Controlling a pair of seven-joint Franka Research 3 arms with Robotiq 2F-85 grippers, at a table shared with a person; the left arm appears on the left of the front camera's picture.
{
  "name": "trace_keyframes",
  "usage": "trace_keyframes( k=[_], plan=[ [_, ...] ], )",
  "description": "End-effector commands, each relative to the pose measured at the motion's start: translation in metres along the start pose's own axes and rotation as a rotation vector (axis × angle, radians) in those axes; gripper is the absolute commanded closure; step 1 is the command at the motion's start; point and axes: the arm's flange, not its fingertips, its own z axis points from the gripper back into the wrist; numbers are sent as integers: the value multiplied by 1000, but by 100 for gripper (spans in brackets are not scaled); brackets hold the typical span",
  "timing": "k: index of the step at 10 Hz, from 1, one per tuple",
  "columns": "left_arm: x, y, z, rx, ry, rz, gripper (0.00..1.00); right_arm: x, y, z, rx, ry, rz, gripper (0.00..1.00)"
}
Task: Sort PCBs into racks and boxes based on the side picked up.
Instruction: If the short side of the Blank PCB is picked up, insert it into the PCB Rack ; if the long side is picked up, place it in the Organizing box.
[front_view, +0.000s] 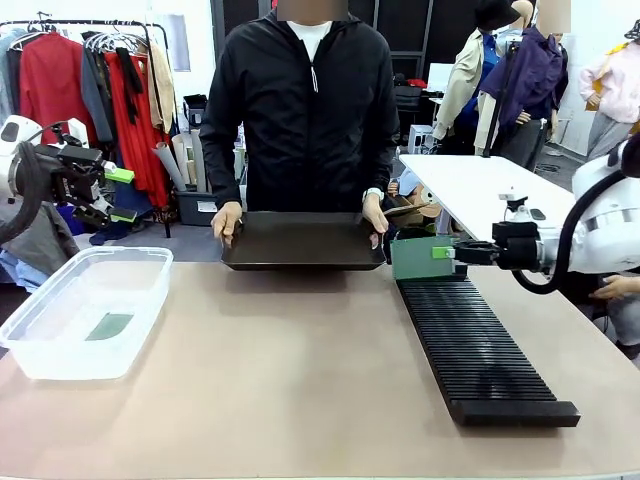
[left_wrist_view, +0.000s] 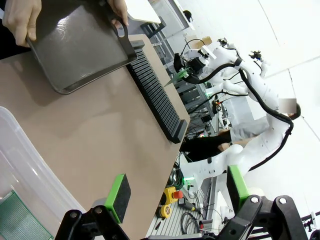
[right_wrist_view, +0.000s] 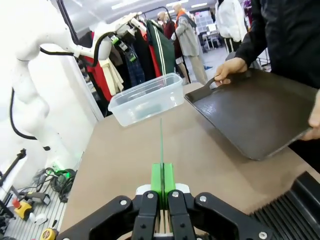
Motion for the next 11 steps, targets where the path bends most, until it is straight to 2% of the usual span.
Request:
trace_keyframes(
  k=[1,6,11],
  plan=[
    [0,-1,1,6,5,1,0,-12,-14,17,24,-60,7,100],
    [0,-1,1,6,5,1,0,-32,-52,62,-28,-122,-8,100],
    [0,-1,1,6,5,1,0,-54,-87,73,-48,-126,-33,100]
  ],
)
